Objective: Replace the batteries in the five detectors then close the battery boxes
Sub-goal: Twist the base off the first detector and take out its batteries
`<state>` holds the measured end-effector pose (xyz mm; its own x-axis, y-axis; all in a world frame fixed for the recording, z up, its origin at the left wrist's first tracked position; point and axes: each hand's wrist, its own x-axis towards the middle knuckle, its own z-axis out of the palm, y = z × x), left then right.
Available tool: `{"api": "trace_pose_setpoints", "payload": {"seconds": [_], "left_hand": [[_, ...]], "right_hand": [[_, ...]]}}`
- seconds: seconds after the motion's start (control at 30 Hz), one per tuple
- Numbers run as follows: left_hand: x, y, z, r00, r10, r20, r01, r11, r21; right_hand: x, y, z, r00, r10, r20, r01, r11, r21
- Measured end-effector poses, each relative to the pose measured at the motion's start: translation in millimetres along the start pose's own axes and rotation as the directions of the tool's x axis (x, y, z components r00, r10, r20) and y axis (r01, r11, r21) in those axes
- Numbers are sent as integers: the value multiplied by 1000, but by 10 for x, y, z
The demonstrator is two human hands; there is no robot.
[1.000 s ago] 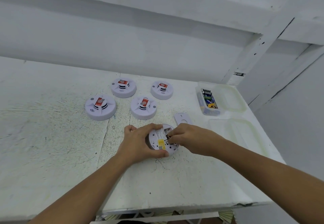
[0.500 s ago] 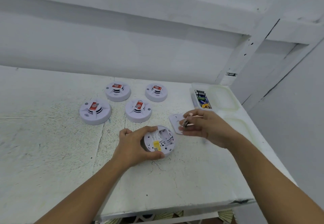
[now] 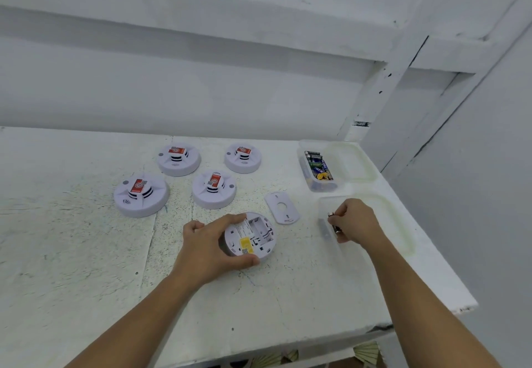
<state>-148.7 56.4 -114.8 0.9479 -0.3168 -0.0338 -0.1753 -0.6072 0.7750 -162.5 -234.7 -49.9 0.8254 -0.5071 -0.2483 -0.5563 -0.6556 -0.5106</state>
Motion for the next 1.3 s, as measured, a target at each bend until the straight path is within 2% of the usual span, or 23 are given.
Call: {"api": "trace_pose_setpoints", "payload": {"seconds": [0.3, 0.57, 0.73, 0.83, 0.97, 1.1, 1.2, 1.3], "left_hand": [[-3, -14, 17, 1000, -25, 0, 25, 1000, 4], [19, 60, 10, 999, -46, -16, 45, 999, -26], [68, 98, 20, 1000, 9, -29, -9, 1000, 12], [113, 121, 22, 1000, 3, -26, -3, 1000, 4], [129, 89, 53, 999, -3, -42, 3, 1000, 1], [135, 98, 46, 999, -3, -36, 3, 1000, -7], [140, 107, 34, 999, -1, -35, 1, 1000, -11], [143, 107, 31, 1000, -8, -29, 7, 1000, -3]], "right_hand": [[40, -18, 97, 998, 56, -14, -56, 997, 47], [84, -27, -68, 994, 104, 21, -106, 978, 179], [179, -87, -270, 982, -26, -185, 66, 975, 213], [325, -233, -353, 960, -135, -244, 183, 965, 189], [638, -388, -348, 939, -235, -251, 254, 966, 45], [961, -506, -258, 950, -290, -115, 272, 951, -148], [1125, -574, -169, 975, -220, 31, 216, 907, -363], [1215, -613, -86, 983, -180, 42, 178, 856, -485]]}}
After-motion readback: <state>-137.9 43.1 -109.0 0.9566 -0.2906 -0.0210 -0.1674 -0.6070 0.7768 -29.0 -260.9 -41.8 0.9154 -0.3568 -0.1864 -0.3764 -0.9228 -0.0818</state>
